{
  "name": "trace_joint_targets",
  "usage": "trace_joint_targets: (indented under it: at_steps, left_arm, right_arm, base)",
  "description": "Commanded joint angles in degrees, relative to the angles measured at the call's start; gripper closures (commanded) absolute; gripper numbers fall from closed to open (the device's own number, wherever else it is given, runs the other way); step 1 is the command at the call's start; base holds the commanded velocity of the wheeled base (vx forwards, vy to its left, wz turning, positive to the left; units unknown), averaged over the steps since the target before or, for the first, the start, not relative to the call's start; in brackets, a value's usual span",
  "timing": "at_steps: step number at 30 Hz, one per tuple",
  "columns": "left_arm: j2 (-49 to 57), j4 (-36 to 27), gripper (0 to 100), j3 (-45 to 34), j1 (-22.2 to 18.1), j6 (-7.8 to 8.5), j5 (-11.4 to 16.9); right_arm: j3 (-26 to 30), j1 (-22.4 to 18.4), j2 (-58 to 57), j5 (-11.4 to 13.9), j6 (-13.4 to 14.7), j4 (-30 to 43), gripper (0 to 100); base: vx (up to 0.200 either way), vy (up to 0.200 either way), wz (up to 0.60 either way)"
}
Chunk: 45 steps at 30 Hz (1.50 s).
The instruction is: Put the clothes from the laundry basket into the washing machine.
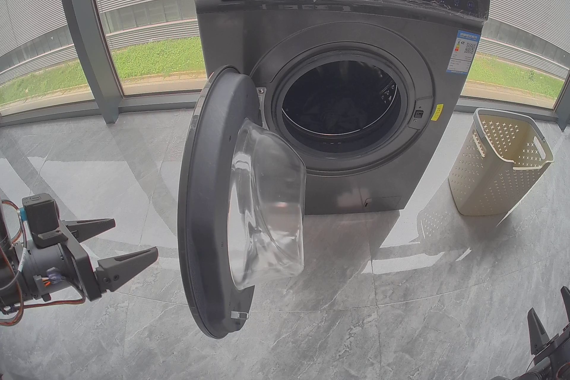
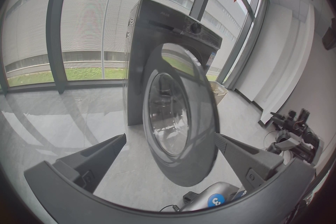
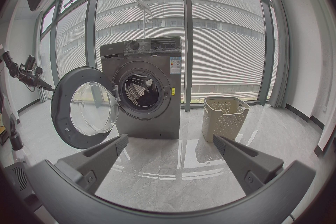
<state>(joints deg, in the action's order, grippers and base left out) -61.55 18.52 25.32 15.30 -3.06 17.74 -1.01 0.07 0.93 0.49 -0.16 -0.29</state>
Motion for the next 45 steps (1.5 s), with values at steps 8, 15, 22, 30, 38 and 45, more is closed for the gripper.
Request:
trace_joint_targets:
  at_steps: [8,15,22,30,38,45]
  left_arm:
    - [-17.3,11.4,0,6.2,6.0,1.13,-5.3]
    - [-22.1,15.2,0,8.8,9.8,-0.46,-9.4]
    - [-24.1,16.4,0,11.0,12.3,-1.95,-9.8]
    - [-29.9,16.5,0,16.7,14.6,-2.3,-11.5]
    - [-37.8,21.0,0,24.4,16.3,-5.29,-15.4]
    - [-45.3,24.7,0,30.4,16.4,-5.64,-19.2]
  right_arm:
    - [1.0,0.0,-0.3,0.0,0.0,-0.1,0]
    - [1.0,0.0,-0.3,-0.2,0.1,-0.1,0]
    - [1.0,-0.1,-0.3,-0.1,0.1,-0.1,0]
    - [1.0,0.0,-0.3,-0.1,0.1,0.0,0]
    - [1.0,0.0,-0.3,-0.2,0.1,-0.1,0]
    - [1.0,-0.1,-0.3,-0.3,0.1,-0.1,0]
  base:
    - [0.0,0.0,0.0]
    - [0.0,0.0,0.0]
    - [0.0,0.0,0.0]
    - [0.0,0.0,0.0]
    - [0.0,0.0,0.0]
    - [0.0,0.0,0.0]
